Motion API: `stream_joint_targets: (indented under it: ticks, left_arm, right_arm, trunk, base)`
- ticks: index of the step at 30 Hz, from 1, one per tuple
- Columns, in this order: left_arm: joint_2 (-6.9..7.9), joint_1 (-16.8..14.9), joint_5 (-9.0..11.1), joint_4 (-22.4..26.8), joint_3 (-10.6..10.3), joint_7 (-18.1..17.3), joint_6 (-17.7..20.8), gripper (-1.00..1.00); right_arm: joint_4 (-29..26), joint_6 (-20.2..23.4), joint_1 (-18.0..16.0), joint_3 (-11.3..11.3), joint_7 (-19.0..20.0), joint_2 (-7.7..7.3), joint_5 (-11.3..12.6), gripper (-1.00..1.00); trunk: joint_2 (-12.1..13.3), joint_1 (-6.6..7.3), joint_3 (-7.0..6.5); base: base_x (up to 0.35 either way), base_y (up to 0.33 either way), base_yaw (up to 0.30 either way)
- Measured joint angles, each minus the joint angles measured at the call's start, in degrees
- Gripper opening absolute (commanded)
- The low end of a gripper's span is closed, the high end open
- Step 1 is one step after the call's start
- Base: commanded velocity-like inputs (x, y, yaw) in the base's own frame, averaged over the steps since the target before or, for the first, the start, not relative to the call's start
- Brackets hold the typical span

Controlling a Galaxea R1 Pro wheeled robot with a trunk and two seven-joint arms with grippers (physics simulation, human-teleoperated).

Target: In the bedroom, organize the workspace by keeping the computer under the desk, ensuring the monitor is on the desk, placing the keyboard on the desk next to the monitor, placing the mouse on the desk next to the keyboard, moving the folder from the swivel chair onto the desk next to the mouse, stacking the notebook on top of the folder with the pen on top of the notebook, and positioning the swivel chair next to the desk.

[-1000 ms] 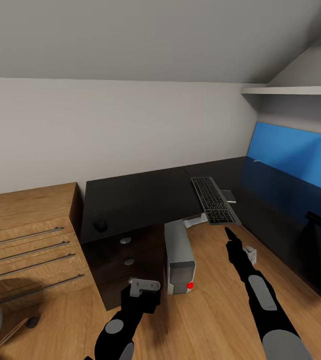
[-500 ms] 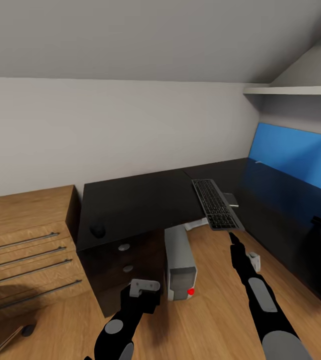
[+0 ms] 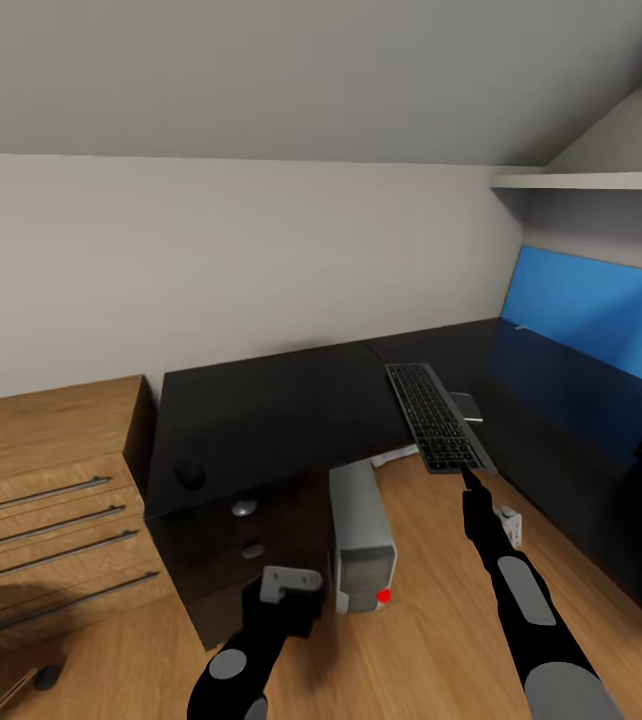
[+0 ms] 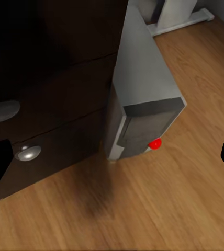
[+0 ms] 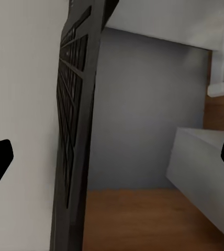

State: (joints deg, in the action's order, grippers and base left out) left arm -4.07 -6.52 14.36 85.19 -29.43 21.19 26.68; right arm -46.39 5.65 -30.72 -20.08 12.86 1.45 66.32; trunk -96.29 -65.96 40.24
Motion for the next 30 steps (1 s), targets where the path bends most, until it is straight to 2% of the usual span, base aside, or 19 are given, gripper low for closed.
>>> stream_joint_targets:
  ticks: [4,30]
  left_arm:
    - [0.01,0.4,0.0,0.1,-0.6,0.0,0.0,1.0]
    - [-0.07,0.4,0.0,0.0,-0.7,0.0,0.1,1.0]
  right_arm:
    - [0.0,0.0,0.0,0.0,0.0,-0.03,0.0,1.0]
    - [0.0,0.0,0.0,0.0,0.0,-0.12,0.0,1.0]
  trunk:
    - [0.0,-0.02,0.0]
    - [0.0,-0.02,0.0]
  base:
    - [0.044,0.0,0.0]
    - [0.104,0.011,0.0]
